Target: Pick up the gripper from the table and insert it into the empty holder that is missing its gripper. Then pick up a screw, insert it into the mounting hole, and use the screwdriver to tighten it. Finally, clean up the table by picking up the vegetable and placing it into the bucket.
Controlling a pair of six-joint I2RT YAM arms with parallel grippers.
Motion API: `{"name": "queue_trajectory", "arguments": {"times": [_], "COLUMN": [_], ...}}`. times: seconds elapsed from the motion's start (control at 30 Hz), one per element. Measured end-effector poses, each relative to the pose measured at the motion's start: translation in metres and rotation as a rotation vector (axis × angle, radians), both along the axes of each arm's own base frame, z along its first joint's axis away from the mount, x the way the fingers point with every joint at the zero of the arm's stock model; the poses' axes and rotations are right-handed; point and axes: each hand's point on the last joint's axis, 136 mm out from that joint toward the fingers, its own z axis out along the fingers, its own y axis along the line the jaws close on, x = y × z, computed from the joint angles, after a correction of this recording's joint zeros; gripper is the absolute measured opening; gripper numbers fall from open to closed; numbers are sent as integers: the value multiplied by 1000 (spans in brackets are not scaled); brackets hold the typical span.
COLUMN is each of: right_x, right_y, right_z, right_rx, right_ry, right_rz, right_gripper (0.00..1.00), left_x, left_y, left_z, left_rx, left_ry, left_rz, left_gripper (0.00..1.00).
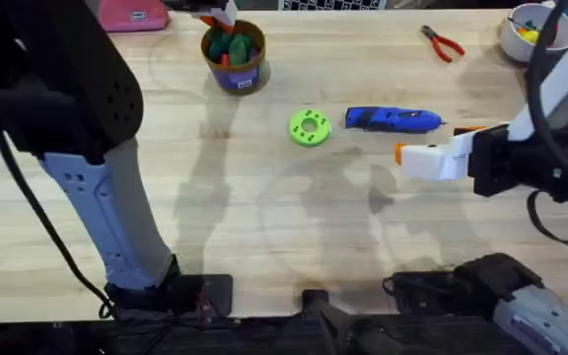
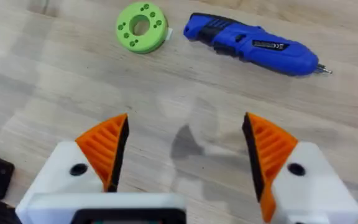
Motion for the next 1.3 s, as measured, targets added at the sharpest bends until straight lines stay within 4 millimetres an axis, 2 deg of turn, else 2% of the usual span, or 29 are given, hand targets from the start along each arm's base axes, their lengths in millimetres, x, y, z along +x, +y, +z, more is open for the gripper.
{"name": "queue_trajectory", "arguments": {"times": [0.07,0.23,0.27,0.3,0.47,0.53,0.67,0.87,1.0,1.13,1.3], "right_x": [0,0,0,0,0,0,0,-3,-3,-3,-3], "right_y": [0,0,0,0,0,0,0,-1,-1,-1,-1], "right_z": [0,0,0,0,0,0,0,-3,-3,-3,-3], "right_rx": [0,0,0,0,0,0,0,-5,-5,-4,-4], "right_ry": [0,0,0,0,0,0,0,18,18,18,18], "right_rz": [0,0,0,0,0,0,0,0,0,0,0], "right_gripper": [994,994,994,994,994,994,992,994,994,994,994], "left_x": [0,-6,-7,-7,-16,-23,-43,-95,-120,-150,-195], "left_y": [2,3,3,3,4,4,6,2,-1,3,8], "left_z": [0,-2,-3,-3,-1,9,47,114,139,137,107], "left_rx": [3,5,4,4,8,10,10,1,-6,-11,-25], "left_ry": [3,26,31,34,58,59,18,-53,-106,-122,-136], "left_rz": [1,6,11,11,6,1,-20,-92,-115,-107,-80], "left_gripper": [55,852,948,975,987,985,988,987,988,987,988]}}
